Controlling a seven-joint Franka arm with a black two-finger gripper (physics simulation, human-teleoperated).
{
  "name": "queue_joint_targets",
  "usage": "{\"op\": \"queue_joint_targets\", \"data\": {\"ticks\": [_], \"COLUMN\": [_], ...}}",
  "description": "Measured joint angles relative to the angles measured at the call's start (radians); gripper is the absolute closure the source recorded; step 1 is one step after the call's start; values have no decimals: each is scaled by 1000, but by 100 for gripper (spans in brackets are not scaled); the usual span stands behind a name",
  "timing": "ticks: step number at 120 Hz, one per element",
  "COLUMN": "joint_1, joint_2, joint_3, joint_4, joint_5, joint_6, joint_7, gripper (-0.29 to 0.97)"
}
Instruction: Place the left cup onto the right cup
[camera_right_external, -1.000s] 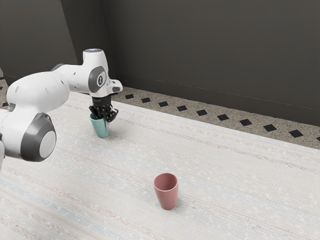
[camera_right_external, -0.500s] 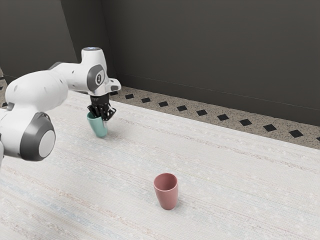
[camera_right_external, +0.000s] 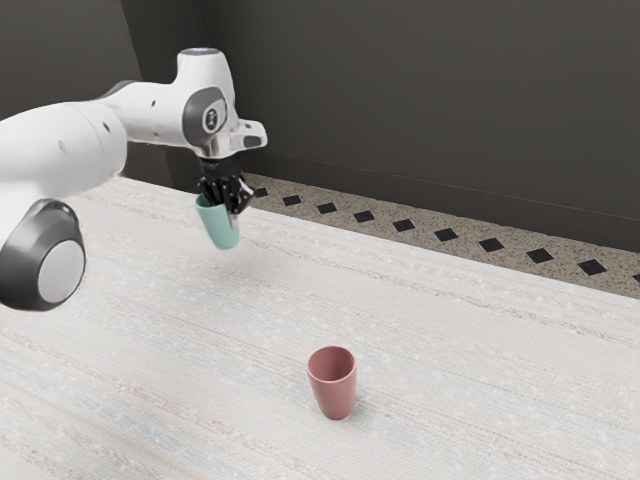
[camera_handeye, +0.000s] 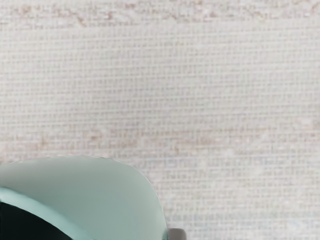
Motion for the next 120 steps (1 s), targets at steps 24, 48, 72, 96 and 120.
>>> {"op": "queue_joint_targets", "data": {"ticks": [24,48,72,96,120], "joint_1": [-66,-146,-225,-281,-342], "joint_2": [-134,-220,-253,-290,-322], "joint_3": [-40,-76,-79,-101,-106], "joint_4": [-123,-203,-262,-334,-378], "joint_5": [29,57,70,89,104], "joint_6": [-3,-4,-2,7,14], "joint_7": [-19,-49,-82,-120,-160], "gripper": [79,79,79,78,78]}}
